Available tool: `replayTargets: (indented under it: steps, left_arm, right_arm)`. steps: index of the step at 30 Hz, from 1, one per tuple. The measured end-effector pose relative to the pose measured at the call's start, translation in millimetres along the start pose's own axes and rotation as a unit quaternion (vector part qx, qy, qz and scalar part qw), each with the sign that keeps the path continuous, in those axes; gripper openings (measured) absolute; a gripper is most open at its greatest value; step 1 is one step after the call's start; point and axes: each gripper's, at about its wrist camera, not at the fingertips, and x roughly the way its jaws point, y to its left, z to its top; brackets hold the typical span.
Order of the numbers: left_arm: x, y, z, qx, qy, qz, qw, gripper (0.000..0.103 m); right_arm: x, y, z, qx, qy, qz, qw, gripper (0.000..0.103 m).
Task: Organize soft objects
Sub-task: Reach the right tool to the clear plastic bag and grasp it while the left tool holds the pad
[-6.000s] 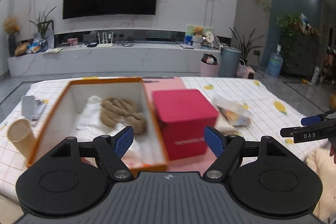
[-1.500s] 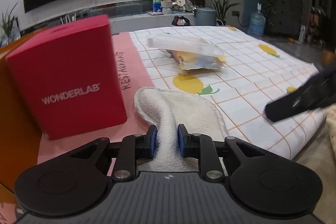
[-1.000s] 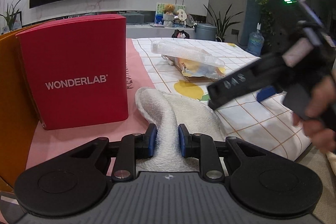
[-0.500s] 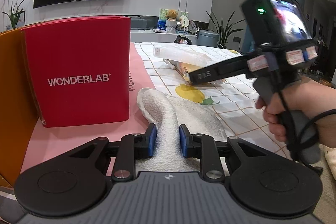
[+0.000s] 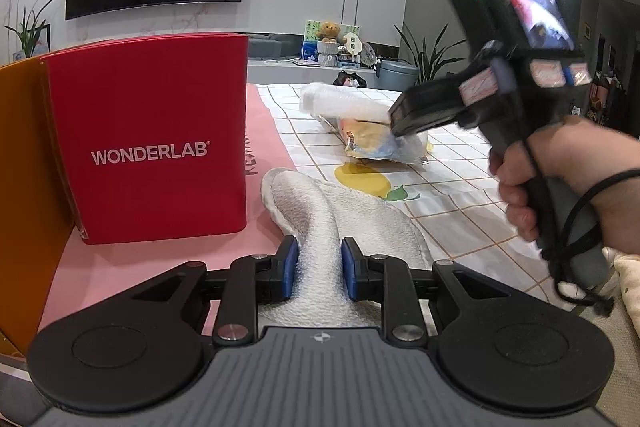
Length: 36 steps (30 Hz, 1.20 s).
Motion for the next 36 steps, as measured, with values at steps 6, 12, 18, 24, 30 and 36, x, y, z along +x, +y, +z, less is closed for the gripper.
replayTargets:
  steps: [6, 12, 18, 24, 30, 36]
  left_arm:
    - [-0.5, -3.1, -0.2, 0.006, 0.000, 0.003, 1.0000, 0.027]
    - [-0.3, -3.8, 1.8, 0.007, 0.003, 0.003, 1.0000, 0.027]
    - [1.4, -4.6, 2.5, 0.010, 0.005, 0.005, 0.9999, 0.028]
    - [1.6, -8.7, 1.8, 0.017, 0.002, 0.014, 0.9997, 0.031]
    - [2.3, -10.8, 0.8, 0.018, 0.002, 0.017, 0.9997, 0.032]
    - [2.2, -10.7, 0.7, 0.019, 0.001, 0.017, 0.9997, 0.032]
  right_arm:
    - [-33.1, -14.9, 22.2, 0.037, 0.007, 0.020, 0.999, 0.000]
    - [-91.1, -40.3, 39.7, 0.074, 0.066, 0.048, 0.994, 0.000]
    - [-122.3, -45.2, 4.3, 0.051, 0.153, 0.052, 0.985, 0.000]
    - [-95.6, -32.5, -24.1, -0.022, 0.196, 0.080, 0.977, 0.024]
    - [-86.5, -36.7, -27.8, -0.037, 0.189, 0.081, 0.978, 0.090]
    - [-64.3, -43.6, -33.6, -0.044, 0.190, 0.104, 0.975, 0.095]
